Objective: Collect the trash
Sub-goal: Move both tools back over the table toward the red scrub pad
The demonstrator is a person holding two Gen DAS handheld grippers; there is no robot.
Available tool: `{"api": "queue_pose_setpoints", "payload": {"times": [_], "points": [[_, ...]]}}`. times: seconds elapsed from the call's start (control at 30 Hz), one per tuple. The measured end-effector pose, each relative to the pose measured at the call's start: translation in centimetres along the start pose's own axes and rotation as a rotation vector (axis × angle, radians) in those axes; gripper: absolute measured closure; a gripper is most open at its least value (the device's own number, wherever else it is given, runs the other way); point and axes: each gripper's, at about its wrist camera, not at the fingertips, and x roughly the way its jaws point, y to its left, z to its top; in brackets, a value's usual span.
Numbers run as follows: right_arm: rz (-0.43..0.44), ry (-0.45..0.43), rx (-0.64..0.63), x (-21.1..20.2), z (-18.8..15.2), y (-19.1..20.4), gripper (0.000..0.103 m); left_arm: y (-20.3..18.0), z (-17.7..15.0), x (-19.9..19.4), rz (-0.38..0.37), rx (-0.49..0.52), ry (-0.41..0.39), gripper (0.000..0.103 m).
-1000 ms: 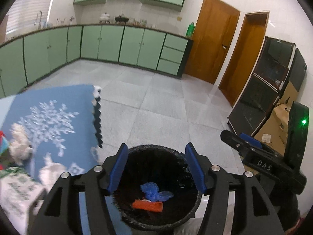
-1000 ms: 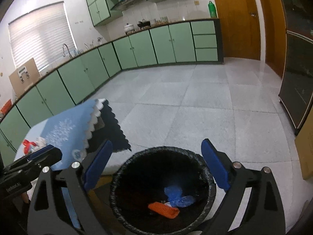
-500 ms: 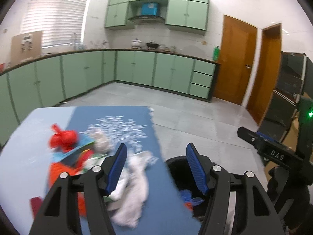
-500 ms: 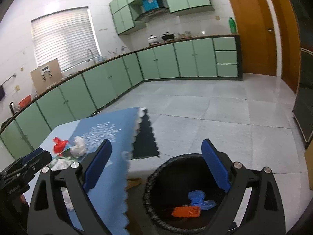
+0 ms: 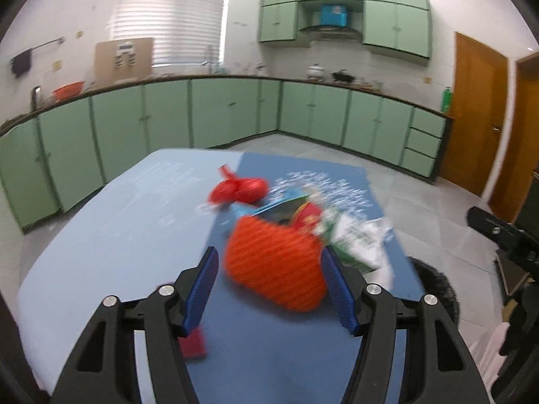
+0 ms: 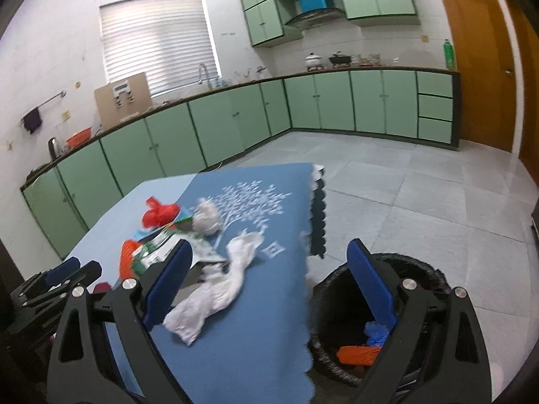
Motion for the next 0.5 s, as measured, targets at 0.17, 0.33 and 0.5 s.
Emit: {"api": "queue_pose_setpoints", "payload": {"times": [0.17,0.33,0.5], "points": [[0.014,0.023,-0.033,0.8,-0.5,1.6,0.013,2.6,-1.6,1.0,0.077,-0.048,0.048,0.041],[0.027,0.044,-0.04,1.5,-1.5,2.4,0.013,3.9,-2.6,2.0,0.114,-0.08,0.093,0.041],[0.037,0.062,-0.05,1.9,-2.2,2.6,0.013,4.7,-3.3,2.8,0.128,-0.102,0.125,0.041]]}}
